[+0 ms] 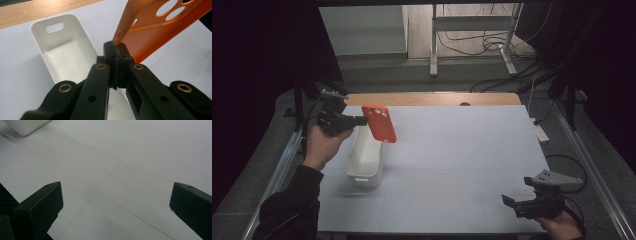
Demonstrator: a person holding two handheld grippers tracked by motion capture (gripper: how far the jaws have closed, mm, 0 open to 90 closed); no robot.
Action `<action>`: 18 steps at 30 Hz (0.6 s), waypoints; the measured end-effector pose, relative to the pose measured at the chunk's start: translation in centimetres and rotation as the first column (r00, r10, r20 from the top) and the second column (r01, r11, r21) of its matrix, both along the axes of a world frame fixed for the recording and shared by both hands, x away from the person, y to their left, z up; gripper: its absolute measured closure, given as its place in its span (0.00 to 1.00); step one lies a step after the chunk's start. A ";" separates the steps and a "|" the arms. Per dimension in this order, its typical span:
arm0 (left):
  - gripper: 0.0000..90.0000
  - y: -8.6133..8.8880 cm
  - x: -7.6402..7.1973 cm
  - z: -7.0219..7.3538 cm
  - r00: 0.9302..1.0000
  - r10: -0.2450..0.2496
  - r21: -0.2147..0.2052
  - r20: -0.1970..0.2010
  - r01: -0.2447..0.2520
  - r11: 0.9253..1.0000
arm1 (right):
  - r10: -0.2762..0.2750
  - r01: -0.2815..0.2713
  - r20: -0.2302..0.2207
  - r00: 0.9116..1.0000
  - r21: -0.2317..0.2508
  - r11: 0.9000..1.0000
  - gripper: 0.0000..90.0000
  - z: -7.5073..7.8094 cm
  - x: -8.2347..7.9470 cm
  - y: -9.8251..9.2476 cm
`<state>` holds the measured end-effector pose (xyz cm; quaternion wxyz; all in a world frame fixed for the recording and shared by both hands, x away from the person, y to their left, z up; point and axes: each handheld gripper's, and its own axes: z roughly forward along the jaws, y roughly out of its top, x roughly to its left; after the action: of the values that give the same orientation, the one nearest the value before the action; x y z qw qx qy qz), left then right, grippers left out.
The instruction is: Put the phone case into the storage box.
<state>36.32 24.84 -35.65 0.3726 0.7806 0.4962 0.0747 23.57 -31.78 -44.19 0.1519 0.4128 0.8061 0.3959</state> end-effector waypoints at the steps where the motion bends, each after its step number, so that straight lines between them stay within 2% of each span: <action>1: 0.99 0.2 0.1 0.0 1.000 0.005 0.003 0.000 -0.005 1.000 | -0.004 0.004 -0.002 1.000 -0.001 1.000 0.00 0.0 0.0 -0.1; 18: 0.99 1.8 1.7 -0.2 0.997 0.068 0.051 -0.030 -0.067 0.996 | -0.007 0.007 -0.007 1.000 0.002 1.000 0.00 0.0 0.0 -0.3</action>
<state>37.99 26.67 -35.84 0.3423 0.7736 0.5261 0.0875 23.58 -32.05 -44.22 0.1502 0.4172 0.8048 0.3946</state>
